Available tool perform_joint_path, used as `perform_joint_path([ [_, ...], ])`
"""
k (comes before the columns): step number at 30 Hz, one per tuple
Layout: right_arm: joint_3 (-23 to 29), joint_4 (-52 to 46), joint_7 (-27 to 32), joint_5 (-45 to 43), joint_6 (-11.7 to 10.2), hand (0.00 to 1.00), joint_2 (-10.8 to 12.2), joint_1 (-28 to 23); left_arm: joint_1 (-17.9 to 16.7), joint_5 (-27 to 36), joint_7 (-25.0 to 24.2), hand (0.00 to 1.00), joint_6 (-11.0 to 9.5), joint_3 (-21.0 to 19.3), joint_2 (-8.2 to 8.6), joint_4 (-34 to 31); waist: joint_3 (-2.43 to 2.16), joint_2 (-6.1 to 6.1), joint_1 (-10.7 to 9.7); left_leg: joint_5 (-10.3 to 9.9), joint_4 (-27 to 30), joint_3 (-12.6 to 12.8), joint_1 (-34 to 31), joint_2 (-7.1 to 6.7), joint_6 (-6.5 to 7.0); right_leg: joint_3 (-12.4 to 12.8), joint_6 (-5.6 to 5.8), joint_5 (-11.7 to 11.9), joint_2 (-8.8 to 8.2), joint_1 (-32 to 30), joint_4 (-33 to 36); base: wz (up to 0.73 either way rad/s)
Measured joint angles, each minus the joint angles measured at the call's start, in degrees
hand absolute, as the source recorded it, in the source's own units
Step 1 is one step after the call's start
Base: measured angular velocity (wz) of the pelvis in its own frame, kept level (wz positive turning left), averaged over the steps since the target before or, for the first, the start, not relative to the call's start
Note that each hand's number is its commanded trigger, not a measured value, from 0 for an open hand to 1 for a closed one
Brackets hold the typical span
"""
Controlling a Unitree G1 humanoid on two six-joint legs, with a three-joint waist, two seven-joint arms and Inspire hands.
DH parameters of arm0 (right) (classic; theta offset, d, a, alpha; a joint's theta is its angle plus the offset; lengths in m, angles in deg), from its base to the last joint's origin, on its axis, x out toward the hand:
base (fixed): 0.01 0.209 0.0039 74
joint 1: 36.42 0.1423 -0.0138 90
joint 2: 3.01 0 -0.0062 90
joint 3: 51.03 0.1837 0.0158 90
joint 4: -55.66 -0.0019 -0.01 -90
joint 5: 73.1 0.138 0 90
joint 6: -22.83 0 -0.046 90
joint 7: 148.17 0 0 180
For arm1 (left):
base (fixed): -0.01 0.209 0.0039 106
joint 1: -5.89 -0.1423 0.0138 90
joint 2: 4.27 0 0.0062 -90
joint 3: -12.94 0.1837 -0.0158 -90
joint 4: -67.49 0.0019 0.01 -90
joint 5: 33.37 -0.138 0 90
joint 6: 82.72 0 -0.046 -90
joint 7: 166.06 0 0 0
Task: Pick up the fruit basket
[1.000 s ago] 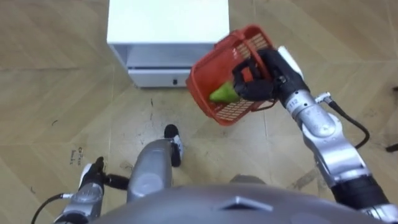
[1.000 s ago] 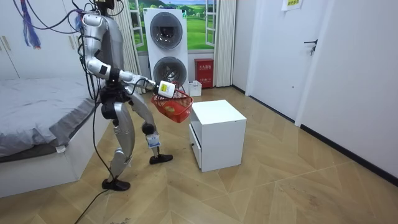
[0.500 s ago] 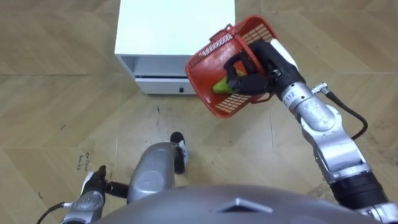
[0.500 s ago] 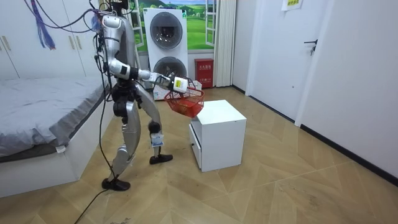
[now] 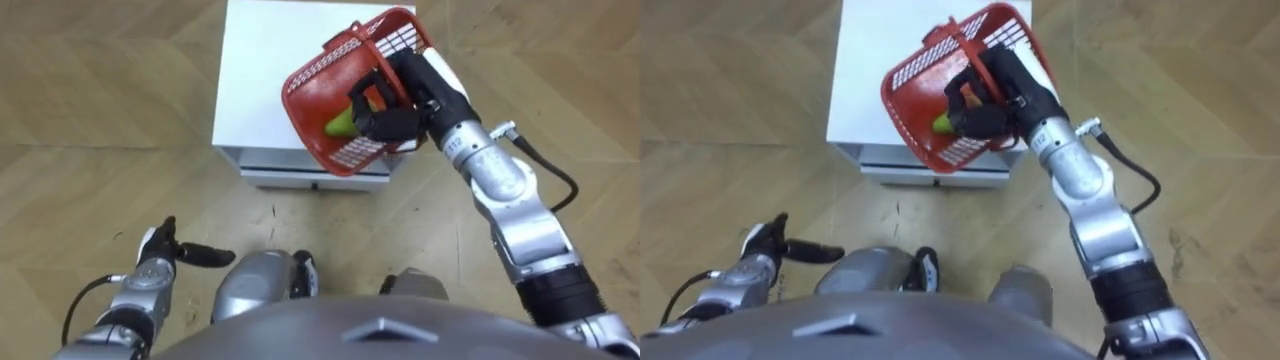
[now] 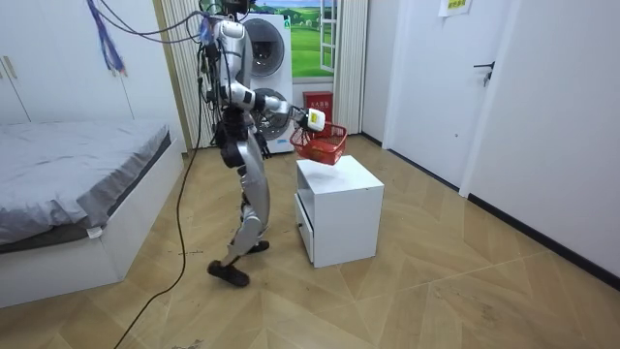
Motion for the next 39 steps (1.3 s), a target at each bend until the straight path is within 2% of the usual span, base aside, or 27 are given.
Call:
perform_joint_path([
  [1, 0.0, 0.0, 0.4, 0.0, 0.1, 1.00, 0.1, 0.4, -0.2, 0.0, 0.0, 0.00, -0.1, 0.0, 0.23, 0.0, -0.11, -0.21, -0.1, 0.0, -0.7, -0.1, 0.9, -0.11, -0.12, 0.0, -0.59, 0.8, 0.67, -0.2, -8.2, 0.28],
  [2, 0.0, 0.0, 0.9, 0.0, 0.0, 1.00, 0.1, 0.5, -0.6, 0.0, 0.0, 0.00, -0.1, 0.0, 0.29, 0.1, -0.18, -0.40, -0.1, -0.5, -0.6, -0.5, 1.5, -0.18, -0.87, 0.0, -0.87, 4.2, 1.79, 0.0, -16.6, 0.36],
  [4, 0.0, 0.3, 1.8, 0.0, 0.3, 1.00, -0.2, -0.3, -1.7, -0.1, 0.1, 0.00, -0.1, -0.2, 0.68, 0.4, -0.62, 0.40, 0.0, -0.7, -1.3, -2.0, 3.0, 0.95, -2.08, -0.7, -1.51, 5.8, 3.35, 3.0, -19.2, 0.20],
  [6, -0.2, 0.3, 1.9, 0.0, 0.4, 1.00, -0.1, -0.1, -3.2, -0.1, 0.0, 0.00, -0.1, -0.8, 0.49, 0.9, -0.57, 0.37, 0.2, -0.5, -2.5, -2.2, 4.4, 1.99, -2.82, -1.7, -2.11, 6.4, 4.70, 5.8, -22.2, 0.04],
  [8, -0.2, 0.4, 2.3, 0.0, 0.4, 1.00, -0.3, 0.0, -5.2, -0.4, 0.0, 0.00, 0.1, -2.4, 0.48, 0.9, -0.48, -0.19, 0.0, -0.1, -5.5, -2.2, 6.6, 2.91, -3.60, -1.9, -2.26, 6.7, 6.27, 8.4, -25.2, 0.12],
  [11, -0.1, 1.1, 2.7, 0.1, 0.4, 1.00, -0.2, 0.2, -5.8, -2.3, 0.0, 0.00, 0.9, -3.5, 0.31, 0.9, -0.53, -0.95, 0.0, 0.1, -6.5, -3.0, 6.7, 3.48, -3.99, -2.6, -2.51, 7.3, 7.53, 9.1, -27.6, 0.09],
  [13, -0.3, 2.9, 2.7, 0.7, 0.4, 1.00, -0.2, 0.7, -5.7, -3.4, 0.0, 0.00, 1.3, -3.6, 0.10, 1.0, -0.50, -1.06, 0.1, 0.1, -6.8, -3.1, 6.7, 3.63, -4.06, -3.1, -2.49, 7.6, 7.73, 9.6, -28.5, 0.08],
  [17, -0.3, 8.2, 3.0, 1.3, 0.4, 1.00, -0.1, 2.7, -5.7, -4.9, 0.0, 0.00, 1.7, -3.5, -0.78, 1.1, 0.08, -2.05, 0.4, 0.1, -7.3, -3.2, 5.5, 3.72, -4.13, -3.5, -2.46, 7.8, 7.90, 8.9, -29.1, 0.02],
  [19, -0.3, 9.0, 3.3, 0.6, 0.4, 1.00, -0.1, 3.4, -5.8, -7.2, -0.2, 0.00, 2.4, -3.6, -0.70, 1.1, 0.12, -2.28, 0.6, 0.1, -7.2, -3.3, 4.5, 3.70, -4.16, -3.7, -2.43, 8.1, 7.88, 7.9, -29.2, 0.03],
  [21, -0.3, 11.9, 3.9, -0.4, 0.4, 1.00, 0.1, 5.4, -5.7, -8.4, -0.5, 0.00, 3.5, -3.5, -0.71, 0.6, 0.10, -2.30, 0.3, 0.1, -6.5, -4.6, 3.0, 3.53, -4.17, -4.9, -2.32, 8.4, 7.63, 7.2, -29.4, 0.24],
  [27, -0.3, 19.5, 5.6, -0.3, 0.4, 1.00, 0.3, 10.3, -5.5, -10.6, -1.3, 0.00, 4.6, -3.5, -0.97, 0.5, 0.10, -2.22, 1.6, 0.1, -5.1, -6.4, -0.5, 3.11, -4.17, -6.6, -2.20, 8.4, 7.05, 5.2, -29.3, 0.19],
  [35, -0.1, 26.5, 8.7, -0.8, 0.3, 1.00, 0.6, 14.7, -5.5, -10.7, -2.4, 0.00, 6.1, -3.5, -0.87, 1.2, 0.20, -1.85, 2.0, 0.1, -3.2, -8.5, -4.2, 2.95, -4.18, -8.4, -2.30, 8.6, 6.86, 3.2, -29.2, 0.14],
  [36, -0.1, 26.5, 8.9, -0.8, 0.3, 0.53, 0.6, 14.7, -5.5, -10.7, -2.4, 0.00, 6.1, -3.5, -0.84, 1.3, 0.21, -1.84, 2.0, 0.1, -3.2, -8.6, -4.2, 2.94, -4.18, -8.5, -2.30, 8.6, 6.85, 3.2, -29.2, 0.07],
  [37, -0.1, 27.0, 9.2, -0.8, -0.1, 0.00, 0.6, 14.8, -5.5, -10.7, -2.4, 0.00, 6.3, -3.5, -0.81, 1.7, 0.21, -1.84, 2.0, 0.1, -3.2, -8.7, -4.3, 2.93, -4.18, -8.7, -2.30, 8.6, 6.83, 3.2, -29.2, 0.06],
  [39, -0.1, 29.4, 9.5, -0.8, -0.8, 0.00, 0.9, 15.7, -5.5, -10.8, -2.6, 0.00, 6.3, -3.5, -0.73, 1.9, 0.22, -1.84, 2.0, 0.1, -3.2, -8.9, -4.6, 2.91, -4.18, -9.1, -2.31, 8.6, 6.78, 3.0, -29.2, 0.05],
])
